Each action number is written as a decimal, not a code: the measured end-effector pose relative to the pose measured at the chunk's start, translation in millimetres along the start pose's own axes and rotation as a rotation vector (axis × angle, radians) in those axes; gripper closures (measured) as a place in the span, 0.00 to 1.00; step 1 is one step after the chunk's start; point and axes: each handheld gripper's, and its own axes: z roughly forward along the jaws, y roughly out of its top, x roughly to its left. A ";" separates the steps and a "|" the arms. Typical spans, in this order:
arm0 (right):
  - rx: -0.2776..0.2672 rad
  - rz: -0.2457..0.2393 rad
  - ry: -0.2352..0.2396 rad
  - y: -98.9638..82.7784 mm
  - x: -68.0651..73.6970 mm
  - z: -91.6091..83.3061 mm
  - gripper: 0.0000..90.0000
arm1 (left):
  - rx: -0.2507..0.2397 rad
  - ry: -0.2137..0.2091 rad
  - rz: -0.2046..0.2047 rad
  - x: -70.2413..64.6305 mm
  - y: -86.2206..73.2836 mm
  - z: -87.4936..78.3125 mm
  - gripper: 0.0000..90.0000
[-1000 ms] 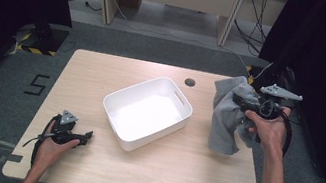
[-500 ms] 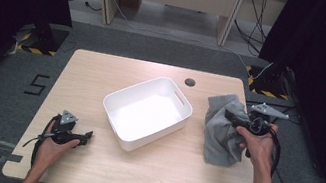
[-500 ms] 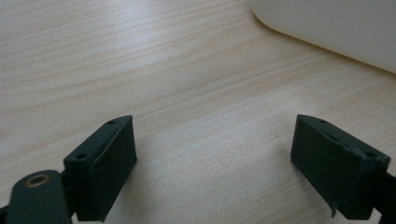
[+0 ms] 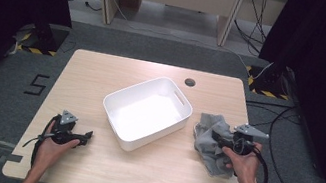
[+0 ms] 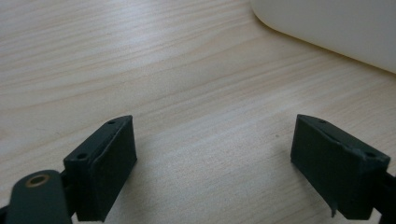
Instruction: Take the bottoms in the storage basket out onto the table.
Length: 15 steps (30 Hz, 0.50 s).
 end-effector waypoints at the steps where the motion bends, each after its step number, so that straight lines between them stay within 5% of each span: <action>1: 0.006 -0.011 0.002 -2.8 2.8 0.2 0.66 | 0.000 0.000 0.000 0.0 0.0 0.0 0.14; 15: 0.042 -0.056 0.084 -29.8 43.5 -2.7 0.65 | 0.001 0.001 -0.001 -0.1 -0.3 -0.4 0.14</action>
